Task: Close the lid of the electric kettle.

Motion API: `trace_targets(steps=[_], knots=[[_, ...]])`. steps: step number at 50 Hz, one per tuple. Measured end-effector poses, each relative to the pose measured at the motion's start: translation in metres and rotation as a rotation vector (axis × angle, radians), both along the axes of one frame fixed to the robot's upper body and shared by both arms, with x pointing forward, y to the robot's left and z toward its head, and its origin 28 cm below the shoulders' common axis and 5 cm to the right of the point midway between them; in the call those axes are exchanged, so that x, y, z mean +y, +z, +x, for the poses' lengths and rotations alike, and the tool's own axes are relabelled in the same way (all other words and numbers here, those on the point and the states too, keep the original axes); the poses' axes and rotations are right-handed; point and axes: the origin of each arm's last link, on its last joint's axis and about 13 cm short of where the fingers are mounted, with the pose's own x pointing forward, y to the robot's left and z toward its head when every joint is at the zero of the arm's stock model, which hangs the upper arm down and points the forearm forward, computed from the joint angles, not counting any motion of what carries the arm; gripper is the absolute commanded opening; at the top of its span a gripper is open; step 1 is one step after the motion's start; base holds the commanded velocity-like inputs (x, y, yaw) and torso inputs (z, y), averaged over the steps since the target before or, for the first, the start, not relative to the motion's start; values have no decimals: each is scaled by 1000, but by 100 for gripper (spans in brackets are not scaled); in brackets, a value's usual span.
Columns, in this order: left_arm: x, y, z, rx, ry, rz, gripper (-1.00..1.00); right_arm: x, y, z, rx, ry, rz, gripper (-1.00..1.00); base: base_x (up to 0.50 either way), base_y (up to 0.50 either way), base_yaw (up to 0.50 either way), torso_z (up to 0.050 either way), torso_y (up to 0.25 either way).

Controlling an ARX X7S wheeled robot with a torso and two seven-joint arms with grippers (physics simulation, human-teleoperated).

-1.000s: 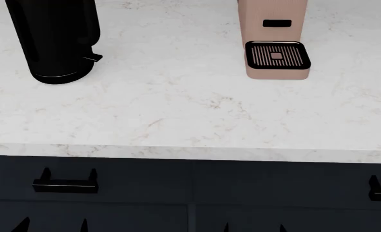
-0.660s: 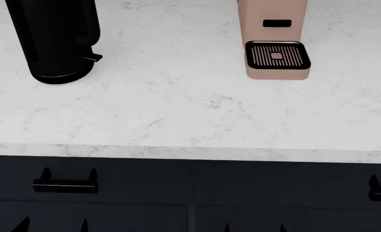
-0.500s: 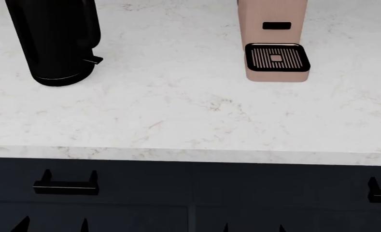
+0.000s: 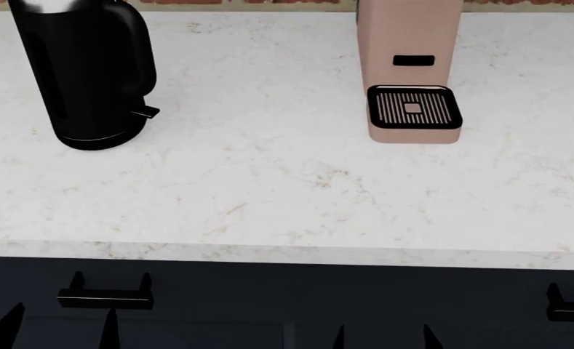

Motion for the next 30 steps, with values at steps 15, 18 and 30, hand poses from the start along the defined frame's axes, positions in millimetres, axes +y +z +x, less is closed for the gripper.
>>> trace_targets(steps=[15,18,30], knots=[[2,42,-9,-54,-24,44,100,-10,52,-2,-30,7,-60,100,0,0,0,50,4],[3,52,-11,-68,-30,55,100,-11,63,-3,-40,11,-73,100,0,0,0,50,5],[4,88,-19,-140,-42,92,100,-17,95,-9,-85,13,-116,100,0,0,0,50,5]])
